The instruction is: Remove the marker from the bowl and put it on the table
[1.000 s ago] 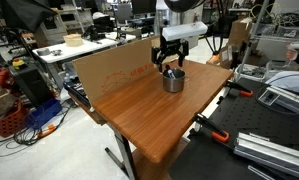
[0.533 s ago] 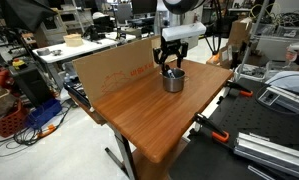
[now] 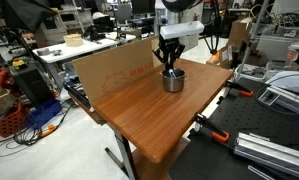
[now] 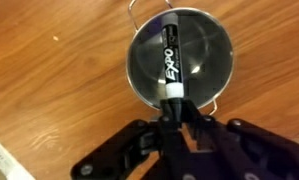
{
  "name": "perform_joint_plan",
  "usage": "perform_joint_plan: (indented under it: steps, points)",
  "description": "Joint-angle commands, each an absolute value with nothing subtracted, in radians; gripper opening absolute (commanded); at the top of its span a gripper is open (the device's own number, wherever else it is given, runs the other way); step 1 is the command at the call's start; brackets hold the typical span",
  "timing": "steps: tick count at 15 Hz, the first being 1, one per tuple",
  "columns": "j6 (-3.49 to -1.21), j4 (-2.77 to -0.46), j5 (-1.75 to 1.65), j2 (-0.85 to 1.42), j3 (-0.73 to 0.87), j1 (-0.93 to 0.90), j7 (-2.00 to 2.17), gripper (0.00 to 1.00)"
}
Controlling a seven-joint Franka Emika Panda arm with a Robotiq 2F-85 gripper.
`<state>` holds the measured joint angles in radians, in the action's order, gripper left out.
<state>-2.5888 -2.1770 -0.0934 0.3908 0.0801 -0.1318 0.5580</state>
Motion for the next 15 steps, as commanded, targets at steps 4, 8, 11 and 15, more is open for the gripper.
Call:
perform_joint_plan:
  steps: [4, 8, 11, 15]
  points:
    - [-2.601, -2.178, -0.095, 0.399, 0.097, -0.154, 0.569, 0.05]
    - [-2.582, -2.185, -0.098, 0.376, 0.095, -0.162, 0.570, 0.05]
    - [-2.563, -2.193, -0.097, 0.345, 0.090, -0.170, 0.565, 0.05]
    - [-2.529, -2.194, -0.109, 0.290, 0.086, -0.182, 0.571, 0.05]
